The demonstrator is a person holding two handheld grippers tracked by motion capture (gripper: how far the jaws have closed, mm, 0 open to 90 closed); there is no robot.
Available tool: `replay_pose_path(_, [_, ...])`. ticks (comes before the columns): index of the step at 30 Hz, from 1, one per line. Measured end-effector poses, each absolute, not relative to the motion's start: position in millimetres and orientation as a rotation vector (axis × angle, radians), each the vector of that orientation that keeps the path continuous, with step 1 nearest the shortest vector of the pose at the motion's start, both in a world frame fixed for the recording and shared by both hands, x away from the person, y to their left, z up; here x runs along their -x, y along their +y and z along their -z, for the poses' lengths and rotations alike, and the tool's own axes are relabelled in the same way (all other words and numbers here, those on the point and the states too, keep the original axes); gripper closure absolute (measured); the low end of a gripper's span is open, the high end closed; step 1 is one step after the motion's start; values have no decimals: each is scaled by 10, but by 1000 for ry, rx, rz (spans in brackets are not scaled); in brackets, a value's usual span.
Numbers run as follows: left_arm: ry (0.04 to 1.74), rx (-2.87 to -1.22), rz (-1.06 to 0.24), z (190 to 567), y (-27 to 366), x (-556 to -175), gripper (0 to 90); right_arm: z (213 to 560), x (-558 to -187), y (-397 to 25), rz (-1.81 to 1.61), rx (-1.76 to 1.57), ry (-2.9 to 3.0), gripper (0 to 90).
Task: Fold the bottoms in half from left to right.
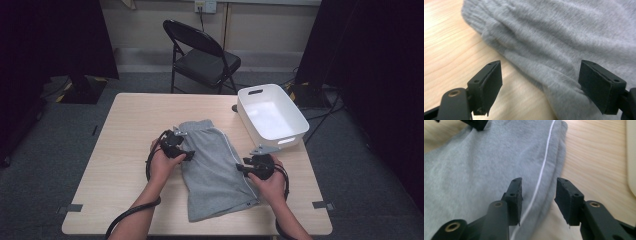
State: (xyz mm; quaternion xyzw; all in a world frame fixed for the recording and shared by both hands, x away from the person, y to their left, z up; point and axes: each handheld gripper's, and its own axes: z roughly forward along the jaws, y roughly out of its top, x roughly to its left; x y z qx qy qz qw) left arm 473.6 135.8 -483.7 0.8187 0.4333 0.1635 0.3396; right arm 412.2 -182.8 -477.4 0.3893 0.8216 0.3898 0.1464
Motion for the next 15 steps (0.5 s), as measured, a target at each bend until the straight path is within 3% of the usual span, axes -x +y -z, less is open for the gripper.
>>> replay_pose_path(8, [1103,-2158,-416,4885,1332,-4754,167,4916,-4162,-1771,-1091,-1219,2370,725])
replay_pose_path(15, [1087,-2190,-425,4947,1293,-4804,196,4961,-4058,-1769,-1146,-1252,2380,789])
